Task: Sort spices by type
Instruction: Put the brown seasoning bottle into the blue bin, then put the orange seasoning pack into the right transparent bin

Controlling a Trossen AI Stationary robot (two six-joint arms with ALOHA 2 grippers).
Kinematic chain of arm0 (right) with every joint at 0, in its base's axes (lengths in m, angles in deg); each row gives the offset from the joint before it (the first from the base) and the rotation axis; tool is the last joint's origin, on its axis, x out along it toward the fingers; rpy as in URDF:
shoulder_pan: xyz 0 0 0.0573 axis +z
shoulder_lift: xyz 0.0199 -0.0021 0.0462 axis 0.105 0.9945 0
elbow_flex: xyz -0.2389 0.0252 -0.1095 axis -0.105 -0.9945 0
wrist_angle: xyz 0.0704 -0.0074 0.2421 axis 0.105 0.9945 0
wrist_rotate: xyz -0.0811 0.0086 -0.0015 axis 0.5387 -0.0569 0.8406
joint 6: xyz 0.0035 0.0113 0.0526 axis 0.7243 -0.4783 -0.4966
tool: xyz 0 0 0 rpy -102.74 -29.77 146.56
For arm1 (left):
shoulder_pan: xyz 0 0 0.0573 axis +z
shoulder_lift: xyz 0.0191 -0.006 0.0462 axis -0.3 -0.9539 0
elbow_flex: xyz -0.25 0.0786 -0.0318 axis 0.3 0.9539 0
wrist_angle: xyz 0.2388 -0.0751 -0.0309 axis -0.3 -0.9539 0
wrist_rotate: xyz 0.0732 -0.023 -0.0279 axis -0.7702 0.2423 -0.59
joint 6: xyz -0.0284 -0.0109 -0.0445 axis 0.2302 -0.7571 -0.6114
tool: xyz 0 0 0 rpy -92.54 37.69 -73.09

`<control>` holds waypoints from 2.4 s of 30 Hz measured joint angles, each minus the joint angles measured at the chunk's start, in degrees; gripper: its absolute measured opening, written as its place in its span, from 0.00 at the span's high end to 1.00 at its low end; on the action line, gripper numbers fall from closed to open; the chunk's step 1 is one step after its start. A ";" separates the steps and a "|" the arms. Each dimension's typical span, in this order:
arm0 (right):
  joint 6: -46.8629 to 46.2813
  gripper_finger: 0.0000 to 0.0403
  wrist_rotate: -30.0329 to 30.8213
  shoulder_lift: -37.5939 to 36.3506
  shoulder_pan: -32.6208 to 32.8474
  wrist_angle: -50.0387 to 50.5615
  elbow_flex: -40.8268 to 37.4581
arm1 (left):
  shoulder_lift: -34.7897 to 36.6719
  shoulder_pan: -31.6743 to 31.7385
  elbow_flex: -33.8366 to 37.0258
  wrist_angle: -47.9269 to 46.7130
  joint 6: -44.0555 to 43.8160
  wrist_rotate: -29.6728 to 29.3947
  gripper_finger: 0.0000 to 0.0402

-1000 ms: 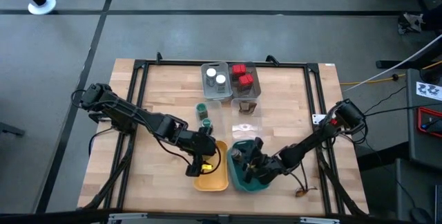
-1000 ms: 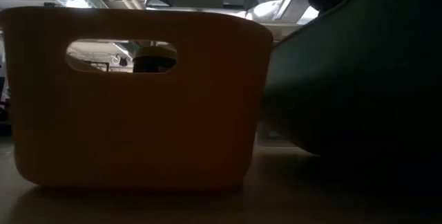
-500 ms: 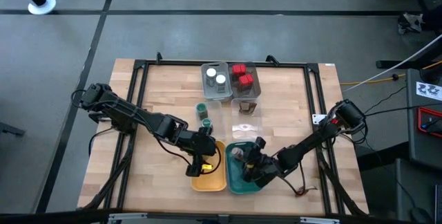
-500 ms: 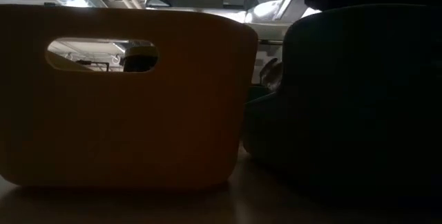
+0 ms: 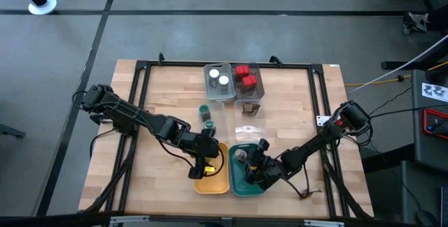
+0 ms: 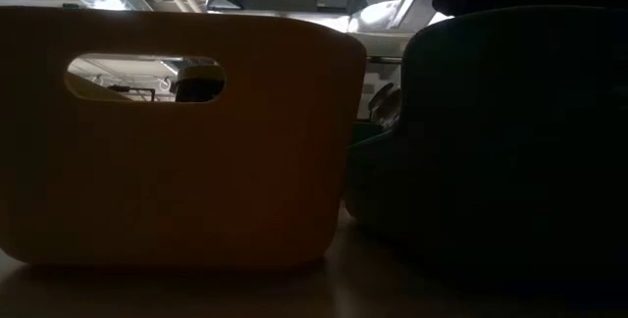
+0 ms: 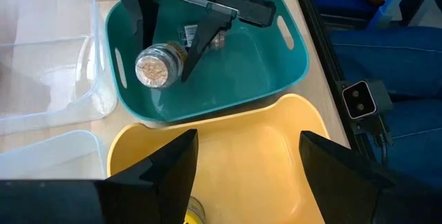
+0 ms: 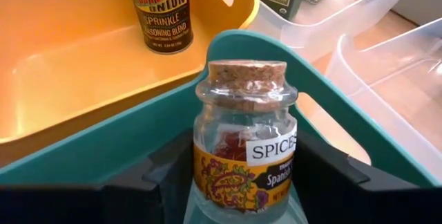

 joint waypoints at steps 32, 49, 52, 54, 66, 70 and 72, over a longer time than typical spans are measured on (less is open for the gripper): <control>6.11 0.41 -16.15 -13.99 0.07 1.94 -0.04 | 1.35 -0.09 0.09 -1.53 0.42 0.02 0.41; -19.17 0.41 -52.30 -25.73 0.73 8.90 0.00 | 3.26 -2.82 2.70 -7.56 3.47 -0.42 0.41; -24.03 0.41 -53.85 -25.73 2.63 10.31 0.00 | 3.23 -3.02 4.08 -7.40 3.39 -0.42 0.41; -26.43 0.41 -54.61 -25.73 4.04 10.70 0.00 | 3.23 -3.02 4.90 -6.14 3.19 -0.42 0.41; -43.16 0.46 -66.82 -25.73 8.46 22.75 0.00 | 3.23 -2.95 6.40 1.64 7.67 -0.53 0.41; -43.91 0.54 -72.53 -25.73 8.35 25.95 0.00 | 3.23 -2.89 6.40 1.51 7.65 -0.52 0.41; -43.78 0.59 -73.77 -25.73 8.33 25.96 0.00 | 3.23 -2.89 6.40 1.51 7.65 -0.52 0.41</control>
